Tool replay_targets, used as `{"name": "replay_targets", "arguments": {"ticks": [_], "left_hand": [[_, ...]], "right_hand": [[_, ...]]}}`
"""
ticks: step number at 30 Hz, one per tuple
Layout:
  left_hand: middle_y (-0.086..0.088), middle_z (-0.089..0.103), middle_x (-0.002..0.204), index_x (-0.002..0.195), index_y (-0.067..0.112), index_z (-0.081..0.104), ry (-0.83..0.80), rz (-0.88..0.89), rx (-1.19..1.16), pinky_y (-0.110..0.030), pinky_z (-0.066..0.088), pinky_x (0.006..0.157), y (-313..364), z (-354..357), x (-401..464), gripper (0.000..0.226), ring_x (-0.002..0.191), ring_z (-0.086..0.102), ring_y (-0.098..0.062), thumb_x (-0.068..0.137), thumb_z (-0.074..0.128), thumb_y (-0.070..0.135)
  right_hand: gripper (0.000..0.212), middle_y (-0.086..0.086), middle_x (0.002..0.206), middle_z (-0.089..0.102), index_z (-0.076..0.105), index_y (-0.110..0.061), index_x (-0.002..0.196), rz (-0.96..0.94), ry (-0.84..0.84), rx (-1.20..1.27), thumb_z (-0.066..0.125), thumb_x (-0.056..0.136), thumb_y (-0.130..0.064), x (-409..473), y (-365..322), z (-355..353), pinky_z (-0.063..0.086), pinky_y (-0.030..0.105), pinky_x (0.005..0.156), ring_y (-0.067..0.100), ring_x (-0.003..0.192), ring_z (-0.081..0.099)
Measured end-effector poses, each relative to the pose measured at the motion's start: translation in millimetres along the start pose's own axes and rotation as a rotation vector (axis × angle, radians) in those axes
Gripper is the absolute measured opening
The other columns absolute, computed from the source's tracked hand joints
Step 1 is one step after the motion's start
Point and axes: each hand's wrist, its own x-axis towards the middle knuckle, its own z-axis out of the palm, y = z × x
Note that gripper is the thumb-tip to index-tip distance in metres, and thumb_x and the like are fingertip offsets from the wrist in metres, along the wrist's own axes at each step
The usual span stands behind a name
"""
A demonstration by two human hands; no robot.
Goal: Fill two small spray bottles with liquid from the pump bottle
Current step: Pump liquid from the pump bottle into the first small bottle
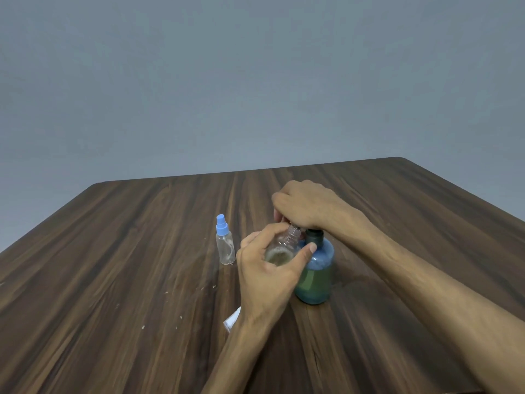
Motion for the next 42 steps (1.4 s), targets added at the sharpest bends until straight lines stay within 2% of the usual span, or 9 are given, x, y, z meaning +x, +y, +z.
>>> {"name": "replay_targets", "arguments": {"ticks": [8, 13, 17, 21, 26, 30, 34, 38, 42], "left_hand": [[0.007, 0.082, 0.099, 0.108, 0.036, 0.077, -0.016, -0.015, -0.013, -0.057, 0.064, 0.091, 1.4, -0.3, -0.6, 0.039, 0.104, 0.077, -0.033, 0.075, 0.089, 0.052], [0.006, 0.082, 0.1, 0.108, 0.035, 0.077, -0.013, -0.004, -0.016, -0.057, 0.064, 0.09, 1.8, -1.0, -1.1, 0.038, 0.103, 0.077, -0.033, 0.076, 0.089, 0.051], [0.007, 0.082, 0.099, 0.108, 0.036, 0.077, -0.018, -0.019, -0.021, -0.058, 0.064, 0.09, 2.3, -0.4, -0.2, 0.038, 0.103, 0.077, -0.034, 0.076, 0.089, 0.05], [0.007, 0.082, 0.099, 0.109, 0.037, 0.076, -0.015, -0.014, -0.016, -0.057, 0.064, 0.09, 1.9, -1.0, -1.3, 0.039, 0.103, 0.077, -0.034, 0.075, 0.089, 0.052], [0.008, 0.082, 0.098, 0.108, 0.037, 0.076, -0.013, -0.013, -0.007, -0.057, 0.064, 0.089, 3.2, -0.5, 0.1, 0.04, 0.103, 0.077, -0.033, 0.074, 0.088, 0.052], [0.011, 0.082, 0.097, 0.108, 0.041, 0.075, -0.005, 0.007, -0.006, -0.057, 0.064, 0.09, 4.1, -1.1, -0.6, 0.038, 0.101, 0.077, -0.032, 0.074, 0.088, 0.052], [0.01, 0.082, 0.096, 0.108, 0.038, 0.076, -0.008, -0.015, -0.008, -0.057, 0.064, 0.089, 4.5, -0.1, 0.0, 0.04, 0.101, 0.077, -0.032, 0.073, 0.088, 0.052], [0.011, 0.082, 0.096, 0.107, 0.039, 0.076, -0.011, -0.012, -0.02, -0.058, 0.063, 0.091, 4.3, -0.9, -0.5, 0.038, 0.102, 0.077, -0.033, 0.074, 0.088, 0.052], [0.01, 0.082, 0.095, 0.107, 0.037, 0.077, -0.005, -0.029, -0.014, -0.057, 0.063, 0.091, 3.2, 0.8, 0.0, 0.039, 0.102, 0.077, -0.032, 0.073, 0.089, 0.052]], "right_hand": [[0.043, 0.0, 0.098, 0.078, 0.078, -0.019, 0.097, 0.003, -0.041, -0.008, 0.039, 0.098, -0.036, 1.9, 0.1, -0.9, 0.058, 0.042, 0.087, 0.024, 0.09, 0.071], [0.04, -0.006, 0.086, 0.08, 0.08, -0.019, 0.088, -0.009, 0.012, 0.071, 0.043, 0.097, -0.03, 0.2, 0.4, -6.1, 0.059, 0.041, 0.087, 0.021, 0.086, 0.074], [0.04, -0.001, 0.09, 0.078, 0.08, -0.019, 0.09, 0.011, -0.038, 0.012, 0.042, 0.097, -0.031, -0.5, 0.1, -0.3, 0.056, 0.039, 0.077, 0.023, 0.085, 0.072], [0.039, -0.005, 0.087, 0.08, 0.08, -0.02, 0.086, -0.011, 0.005, 0.055, 0.044, 0.097, -0.03, 0.2, -0.6, -6.9, 0.06, 0.042, 0.087, 0.022, 0.086, 0.075], [0.042, 0.001, 0.095, 0.078, 0.081, -0.016, 0.096, 0.011, -0.041, -0.019, 0.042, 0.098, -0.032, -0.3, -1.6, -1.7, 0.055, 0.038, 0.077, 0.024, 0.089, 0.072], [0.04, -0.004, 0.088, 0.08, 0.08, -0.017, 0.091, -0.009, 0.024, 0.052, 0.043, 0.097, -0.032, -1.4, -0.2, -5.3, 0.06, 0.042, 0.087, 0.023, 0.087, 0.075], [0.041, -0.001, 0.093, 0.079, 0.08, -0.018, 0.095, 0.017, -0.036, -0.011, 0.042, 0.096, -0.033, -2.0, -1.0, -1.3, 0.056, 0.039, 0.079, 0.024, 0.089, 0.072], [0.038, -0.007, 0.085, 0.08, 0.08, -0.019, 0.09, 0.01, 0.01, 0.053, 0.044, 0.095, -0.03, -0.6, -1.3, -6.6, 0.058, 0.039, 0.083, 0.021, 0.085, 0.074], [0.042, -0.001, 0.095, 0.079, 0.081, -0.02, 0.094, 0.032, -0.06, 0.003, 0.041, 0.09, -0.034, 0.4, -1.2, -0.9, 0.056, 0.039, 0.078, 0.023, 0.088, 0.072]]}}
